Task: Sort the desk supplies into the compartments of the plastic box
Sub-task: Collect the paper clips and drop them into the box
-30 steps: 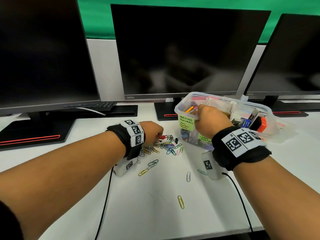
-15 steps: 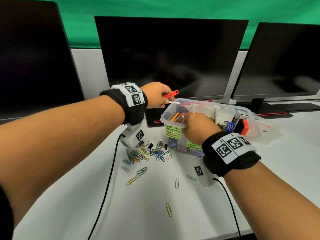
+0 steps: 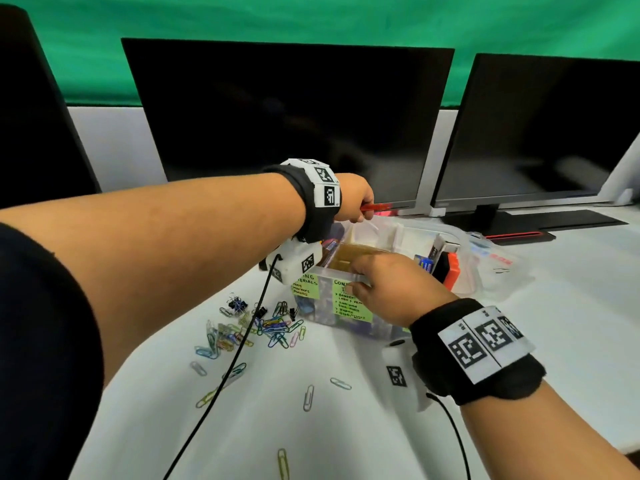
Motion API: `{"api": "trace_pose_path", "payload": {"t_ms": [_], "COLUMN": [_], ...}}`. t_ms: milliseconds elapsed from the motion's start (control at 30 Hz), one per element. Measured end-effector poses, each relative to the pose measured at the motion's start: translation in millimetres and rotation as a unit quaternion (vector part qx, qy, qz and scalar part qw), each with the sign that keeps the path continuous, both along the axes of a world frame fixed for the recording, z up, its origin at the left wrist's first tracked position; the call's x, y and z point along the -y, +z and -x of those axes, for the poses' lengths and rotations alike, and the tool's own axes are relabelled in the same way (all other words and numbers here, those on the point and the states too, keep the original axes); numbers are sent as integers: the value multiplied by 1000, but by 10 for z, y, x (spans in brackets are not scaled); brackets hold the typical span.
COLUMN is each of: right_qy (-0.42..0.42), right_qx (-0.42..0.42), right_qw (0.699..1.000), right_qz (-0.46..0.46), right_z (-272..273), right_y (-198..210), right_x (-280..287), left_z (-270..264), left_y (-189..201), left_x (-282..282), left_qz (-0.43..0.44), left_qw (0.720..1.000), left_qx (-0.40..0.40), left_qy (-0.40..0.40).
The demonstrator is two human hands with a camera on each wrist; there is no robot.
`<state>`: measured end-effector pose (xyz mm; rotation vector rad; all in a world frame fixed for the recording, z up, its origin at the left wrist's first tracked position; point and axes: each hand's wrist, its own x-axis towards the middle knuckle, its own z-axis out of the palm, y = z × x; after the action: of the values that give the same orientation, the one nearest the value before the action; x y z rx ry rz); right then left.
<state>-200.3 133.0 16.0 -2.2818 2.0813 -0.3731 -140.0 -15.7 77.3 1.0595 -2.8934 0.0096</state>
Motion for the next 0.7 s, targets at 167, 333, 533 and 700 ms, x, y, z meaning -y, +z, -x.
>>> {"api": "trace_pose_path", "payload": {"t_ms": [167, 333, 533, 700], "right_qy": [4, -3, -31, -44], "right_qx": [2, 15, 1, -41], "right_qw": [1000, 1000, 999, 998], "right_qz": [-3, -7, -12, 1], "right_z": [17, 36, -6, -74], "right_y": [-19, -2, -2, -33], "right_x": [21, 26, 13, 27], "left_z": [117, -113, -977, -1552], "left_y": [-26, 142, 94, -330], "left_x": [-51, -149, -212, -234], "left_qz": [13, 0, 22, -54], "left_qw": [995, 1000, 997, 975], "left_qx": [92, 22, 8, 162], "left_qy": [-27, -18, 71, 141]}}
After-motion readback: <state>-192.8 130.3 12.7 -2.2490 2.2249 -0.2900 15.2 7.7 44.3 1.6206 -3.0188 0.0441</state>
